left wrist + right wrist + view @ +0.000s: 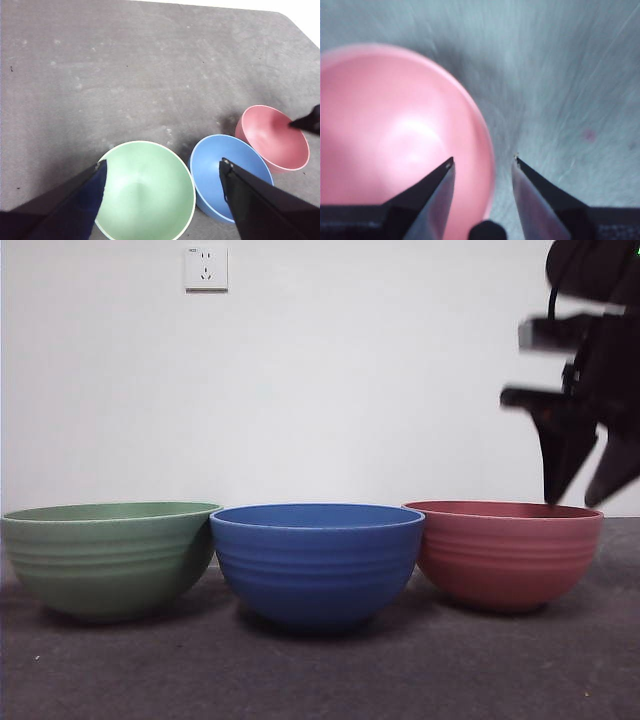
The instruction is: Pick up the green bowl on the top,put the green bowl on the left,pick up the red bowl in the middle,put the red bowl on the right
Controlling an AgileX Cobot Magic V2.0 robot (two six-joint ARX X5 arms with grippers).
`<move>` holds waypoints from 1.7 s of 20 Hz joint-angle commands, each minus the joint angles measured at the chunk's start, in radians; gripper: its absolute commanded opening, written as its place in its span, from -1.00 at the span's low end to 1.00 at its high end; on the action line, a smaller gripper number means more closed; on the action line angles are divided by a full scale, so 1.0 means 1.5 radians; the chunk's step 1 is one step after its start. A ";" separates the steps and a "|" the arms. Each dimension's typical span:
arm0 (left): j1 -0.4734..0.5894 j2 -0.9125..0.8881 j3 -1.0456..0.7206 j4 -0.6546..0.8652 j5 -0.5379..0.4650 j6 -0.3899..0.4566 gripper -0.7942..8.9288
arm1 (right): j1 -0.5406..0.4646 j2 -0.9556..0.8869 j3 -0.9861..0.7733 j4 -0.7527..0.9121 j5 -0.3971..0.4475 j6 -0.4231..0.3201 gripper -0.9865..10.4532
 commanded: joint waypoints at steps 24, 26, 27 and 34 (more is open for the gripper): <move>0.001 -0.215 -0.151 0.029 -0.035 0.093 -0.84 | 0.044 -0.694 -0.212 0.083 0.024 -0.019 -0.86; 0.001 -0.212 -0.151 0.014 -0.035 0.093 -0.84 | 0.044 -0.693 -0.212 0.076 0.024 -0.019 -0.86; 0.001 -0.212 -0.151 0.008 -0.035 0.093 -0.84 | 0.044 -0.693 -0.212 0.072 0.024 -0.019 -0.86; 0.001 -0.210 -0.151 -0.002 -0.035 0.093 -0.84 | 0.043 -0.693 -0.212 0.039 0.024 -0.019 -0.86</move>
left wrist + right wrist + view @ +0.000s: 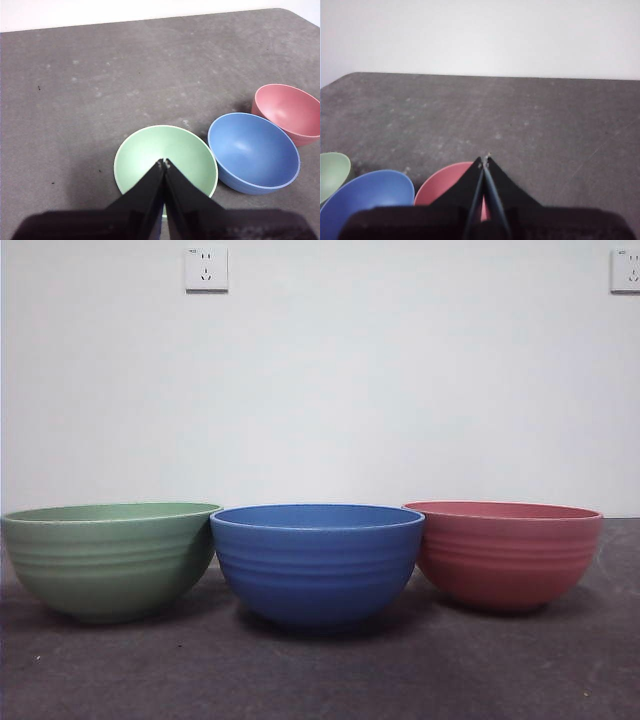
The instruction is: Pick up the green bowl on the top,put the green bowl on the left,pick up the red bowl in the middle,put the red bowl on the right
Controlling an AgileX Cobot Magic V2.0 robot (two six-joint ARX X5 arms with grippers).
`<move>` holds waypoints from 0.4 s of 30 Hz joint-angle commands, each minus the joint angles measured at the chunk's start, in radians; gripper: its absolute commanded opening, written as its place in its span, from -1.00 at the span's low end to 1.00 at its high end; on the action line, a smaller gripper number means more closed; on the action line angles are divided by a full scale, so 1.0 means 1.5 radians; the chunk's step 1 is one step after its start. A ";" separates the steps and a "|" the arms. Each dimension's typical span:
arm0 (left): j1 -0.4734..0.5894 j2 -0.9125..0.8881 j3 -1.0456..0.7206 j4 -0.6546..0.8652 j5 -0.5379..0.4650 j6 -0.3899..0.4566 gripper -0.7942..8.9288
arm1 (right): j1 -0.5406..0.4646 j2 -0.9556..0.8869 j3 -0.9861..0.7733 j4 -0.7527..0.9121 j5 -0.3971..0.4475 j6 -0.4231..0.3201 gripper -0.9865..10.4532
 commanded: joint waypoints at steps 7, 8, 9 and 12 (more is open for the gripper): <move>0.000 -0.081 -0.006 -0.014 -0.019 0.043 -0.84 | 0.001 -0.001 -0.005 -0.044 0.002 0.004 -0.86; 0.006 -0.106 -0.010 -0.008 -0.020 0.046 -0.84 | 0.001 -0.001 -0.005 -0.050 0.002 0.004 -0.86; 0.015 -0.130 -0.018 0.007 -0.019 0.045 -0.84 | 0.001 -0.001 -0.005 -0.055 0.002 0.004 -0.86; 0.055 -0.204 -0.069 0.082 -0.019 0.045 -0.84 | 0.001 -0.001 -0.005 -0.070 0.003 0.004 -0.86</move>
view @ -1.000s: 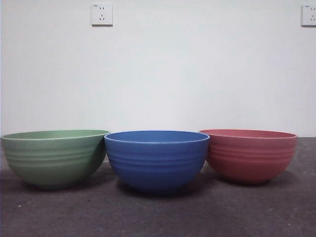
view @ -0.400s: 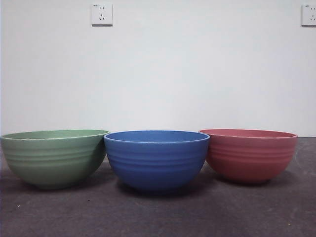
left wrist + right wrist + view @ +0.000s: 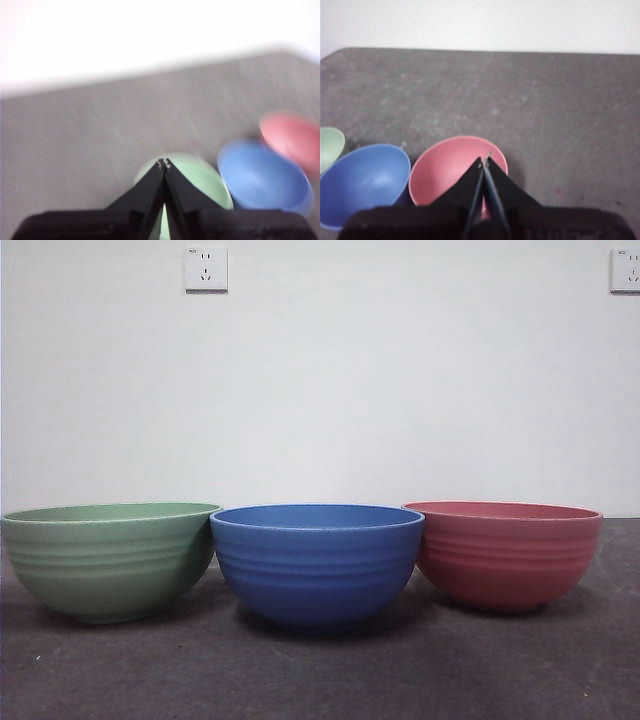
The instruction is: Pick up the green bowl on the top,put the green bowl on the left,pick up the red bowl in the middle,put the red bowl on the right
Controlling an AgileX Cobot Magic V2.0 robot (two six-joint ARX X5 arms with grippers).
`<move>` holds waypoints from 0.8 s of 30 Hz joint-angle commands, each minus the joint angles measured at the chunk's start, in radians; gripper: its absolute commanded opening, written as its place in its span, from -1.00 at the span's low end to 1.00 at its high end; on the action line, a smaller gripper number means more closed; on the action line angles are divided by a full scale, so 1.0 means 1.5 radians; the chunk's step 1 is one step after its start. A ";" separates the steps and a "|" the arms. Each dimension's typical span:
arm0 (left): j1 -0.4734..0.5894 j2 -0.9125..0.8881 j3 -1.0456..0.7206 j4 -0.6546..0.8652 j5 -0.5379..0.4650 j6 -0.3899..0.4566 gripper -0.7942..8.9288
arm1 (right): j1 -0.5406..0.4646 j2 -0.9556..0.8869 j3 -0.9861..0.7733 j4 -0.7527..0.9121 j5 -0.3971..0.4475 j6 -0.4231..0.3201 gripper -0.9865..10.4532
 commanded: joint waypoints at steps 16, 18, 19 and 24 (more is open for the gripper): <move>0.112 -0.129 -0.418 0.331 -0.008 0.007 -0.84 | 0.001 -0.001 -0.005 -0.039 0.002 0.004 -0.86; 0.112 -0.129 -0.435 0.340 -0.008 0.000 -0.84 | 0.001 -0.001 -0.005 -0.039 0.002 0.004 -0.86; 0.112 -0.130 -0.441 0.339 -0.008 -0.002 -0.84 | 0.001 -0.001 -0.005 -0.039 0.002 0.004 -0.86; 0.113 -0.156 -0.461 0.303 -0.008 -0.031 -0.84 | 0.001 -0.001 -0.005 -0.040 0.002 0.004 -0.86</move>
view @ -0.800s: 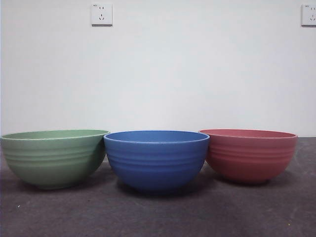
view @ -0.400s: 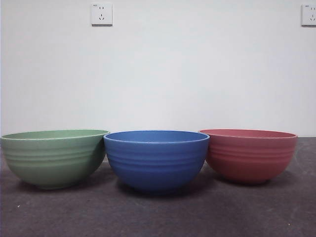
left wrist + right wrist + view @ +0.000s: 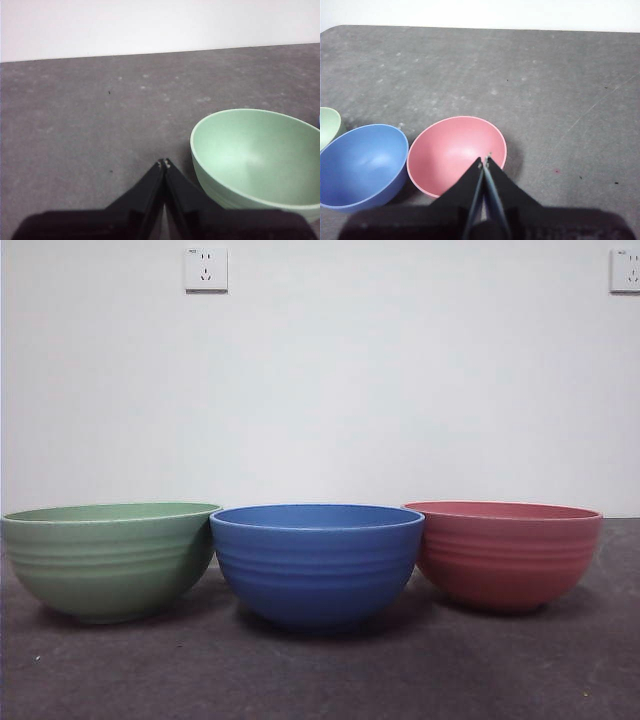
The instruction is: Pick up the green bowl on the top,put the green bowl on the left,pick up the red bowl in the middle,put the red bowl on the right
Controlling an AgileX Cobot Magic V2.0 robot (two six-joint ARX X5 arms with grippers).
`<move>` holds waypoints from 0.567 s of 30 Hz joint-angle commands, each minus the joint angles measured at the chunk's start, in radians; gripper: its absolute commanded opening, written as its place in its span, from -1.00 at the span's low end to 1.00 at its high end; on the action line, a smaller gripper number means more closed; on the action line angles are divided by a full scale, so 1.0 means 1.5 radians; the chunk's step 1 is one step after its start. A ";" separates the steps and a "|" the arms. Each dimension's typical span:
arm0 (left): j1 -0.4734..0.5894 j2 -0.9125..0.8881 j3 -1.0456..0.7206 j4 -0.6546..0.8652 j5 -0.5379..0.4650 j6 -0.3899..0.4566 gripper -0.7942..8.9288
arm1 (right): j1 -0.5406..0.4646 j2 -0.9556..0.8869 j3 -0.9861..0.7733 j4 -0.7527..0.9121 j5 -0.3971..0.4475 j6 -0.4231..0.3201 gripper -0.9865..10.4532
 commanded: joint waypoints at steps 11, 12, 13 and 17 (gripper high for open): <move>0.002 -0.008 -0.012 -0.021 -0.007 -0.021 -0.84 | 0.001 -0.001 -0.005 -0.011 0.002 0.004 -0.86; 0.002 -0.008 -0.012 -0.021 -0.007 -0.021 -0.84 | 0.001 -0.001 -0.005 -0.011 0.002 0.004 -0.86; 0.002 -0.008 -0.012 -0.021 -0.007 -0.021 -0.84 | 0.001 -0.001 -0.005 -0.011 0.002 0.004 -0.86; 0.002 -0.008 -0.012 -0.021 -0.007 -0.021 -0.84 | 0.001 -0.001 -0.005 -0.011 0.002 0.004 -0.86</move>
